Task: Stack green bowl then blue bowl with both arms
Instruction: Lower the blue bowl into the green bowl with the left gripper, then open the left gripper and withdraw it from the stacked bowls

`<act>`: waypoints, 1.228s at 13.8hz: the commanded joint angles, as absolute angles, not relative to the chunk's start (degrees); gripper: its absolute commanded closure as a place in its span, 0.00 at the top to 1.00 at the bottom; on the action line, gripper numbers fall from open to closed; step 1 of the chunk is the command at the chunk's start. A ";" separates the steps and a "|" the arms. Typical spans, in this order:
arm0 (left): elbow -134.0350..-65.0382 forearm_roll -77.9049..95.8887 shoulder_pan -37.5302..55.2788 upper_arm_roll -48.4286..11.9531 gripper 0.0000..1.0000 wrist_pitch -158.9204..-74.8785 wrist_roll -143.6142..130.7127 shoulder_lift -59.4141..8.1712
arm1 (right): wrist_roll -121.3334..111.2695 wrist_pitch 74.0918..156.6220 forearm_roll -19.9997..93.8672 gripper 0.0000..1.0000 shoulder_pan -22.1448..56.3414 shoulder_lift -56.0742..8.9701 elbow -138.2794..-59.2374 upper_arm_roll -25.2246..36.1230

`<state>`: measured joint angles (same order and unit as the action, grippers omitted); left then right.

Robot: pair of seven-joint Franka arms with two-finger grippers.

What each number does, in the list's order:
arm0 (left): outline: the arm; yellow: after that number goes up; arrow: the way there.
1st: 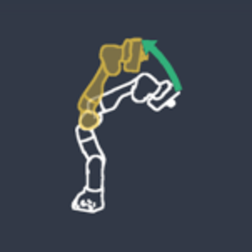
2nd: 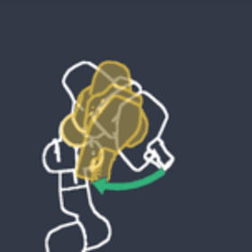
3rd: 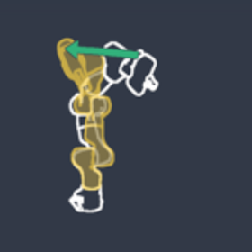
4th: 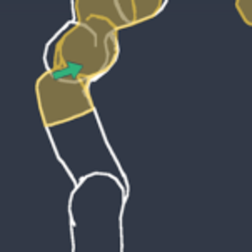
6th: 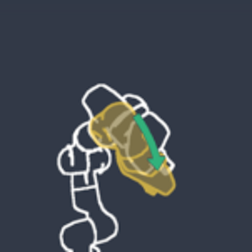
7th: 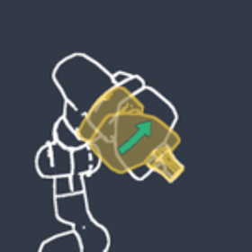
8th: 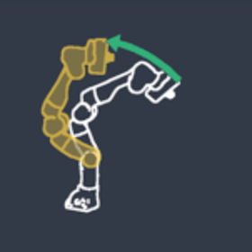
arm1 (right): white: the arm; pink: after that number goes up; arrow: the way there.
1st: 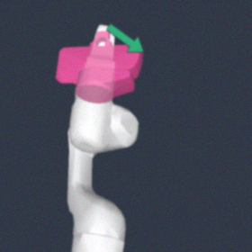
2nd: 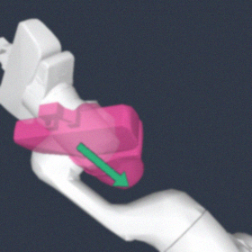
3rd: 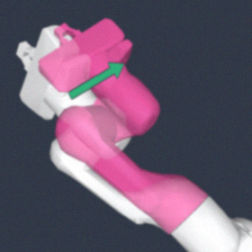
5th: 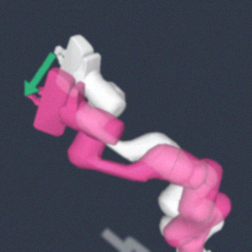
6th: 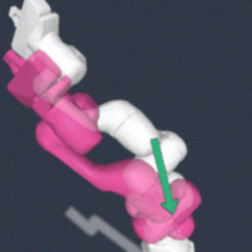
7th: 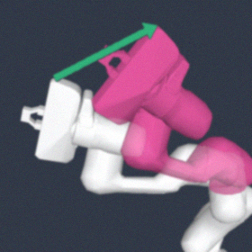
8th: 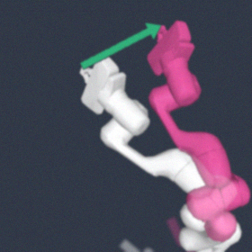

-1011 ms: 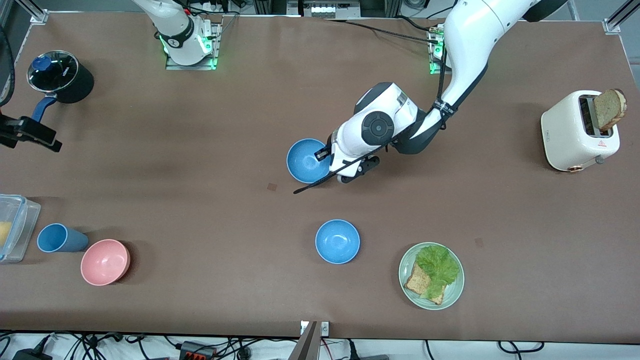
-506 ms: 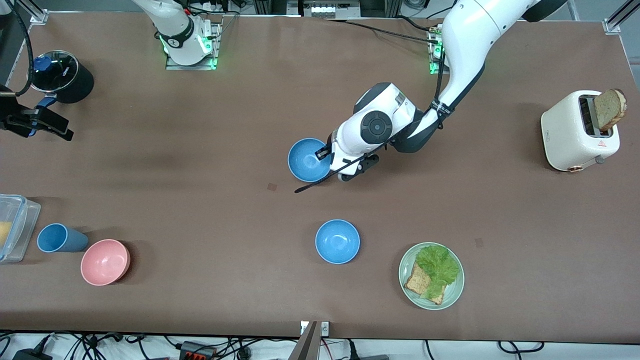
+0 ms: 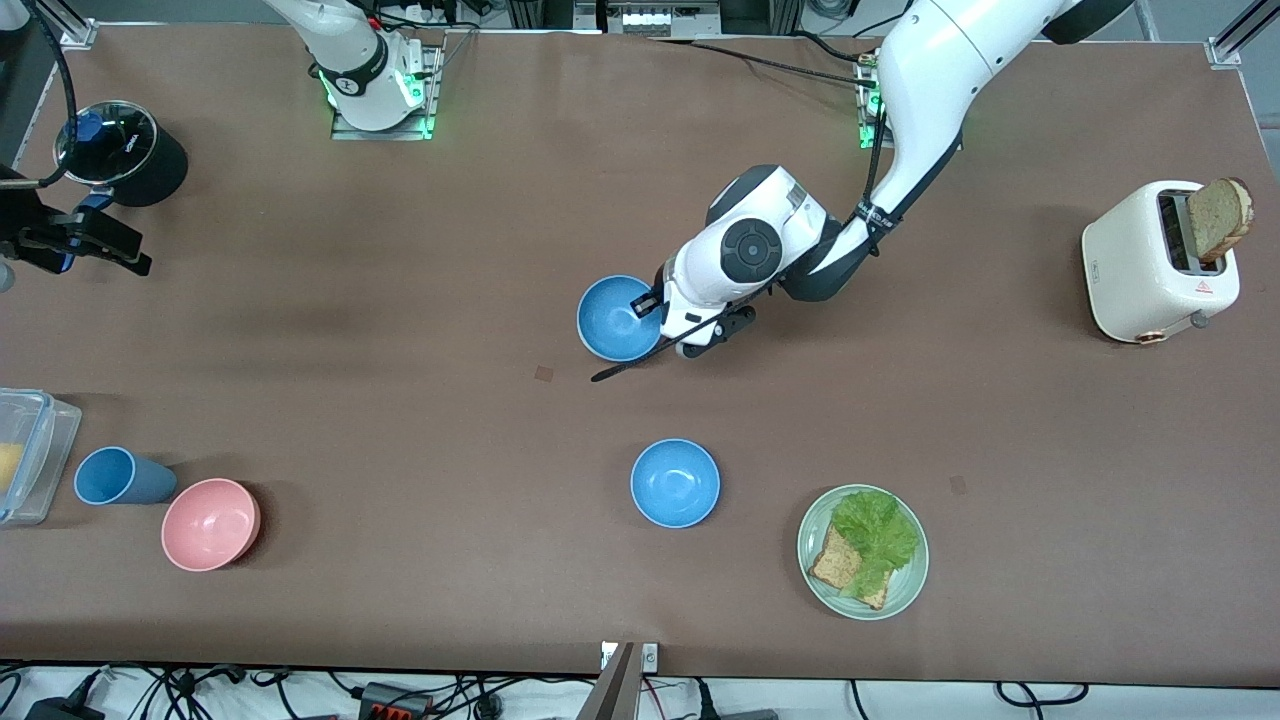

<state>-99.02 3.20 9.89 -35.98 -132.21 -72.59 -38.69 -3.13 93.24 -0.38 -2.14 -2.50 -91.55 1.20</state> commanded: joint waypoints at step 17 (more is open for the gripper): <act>-91.76 2.91 -3.50 -35.95 1.00 -111.90 -55.76 -26.21 | -3.16 96.15 -1.23 1.00 -2.20 -1.14 -93.16 1.23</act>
<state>-92.10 3.16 -0.97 -36.03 -114.83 -62.87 -28.88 -3.16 96.16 -0.39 -2.09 -2.49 -91.66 1.21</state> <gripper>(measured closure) 0.185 0.000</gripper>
